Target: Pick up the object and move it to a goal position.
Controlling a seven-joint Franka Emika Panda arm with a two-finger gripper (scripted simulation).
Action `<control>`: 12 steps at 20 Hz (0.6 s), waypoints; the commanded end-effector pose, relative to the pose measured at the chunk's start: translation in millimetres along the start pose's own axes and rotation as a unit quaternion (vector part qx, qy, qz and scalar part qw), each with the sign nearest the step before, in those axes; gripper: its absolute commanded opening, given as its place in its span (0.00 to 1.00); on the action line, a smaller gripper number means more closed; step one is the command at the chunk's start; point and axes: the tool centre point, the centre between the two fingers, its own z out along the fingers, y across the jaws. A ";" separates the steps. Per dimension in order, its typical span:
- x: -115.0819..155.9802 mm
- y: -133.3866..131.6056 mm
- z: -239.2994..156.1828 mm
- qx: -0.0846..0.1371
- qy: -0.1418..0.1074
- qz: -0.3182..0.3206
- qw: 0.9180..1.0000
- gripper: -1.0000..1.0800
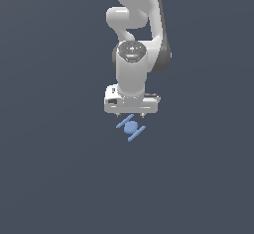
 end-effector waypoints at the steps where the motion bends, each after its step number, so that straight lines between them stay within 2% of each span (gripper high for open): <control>1: 0.0 0.0 0.0 0.000 0.000 0.000 1.000 1.00; 12: -0.5 4.1 2.7 -0.001 -0.005 0.000 1.000 1.00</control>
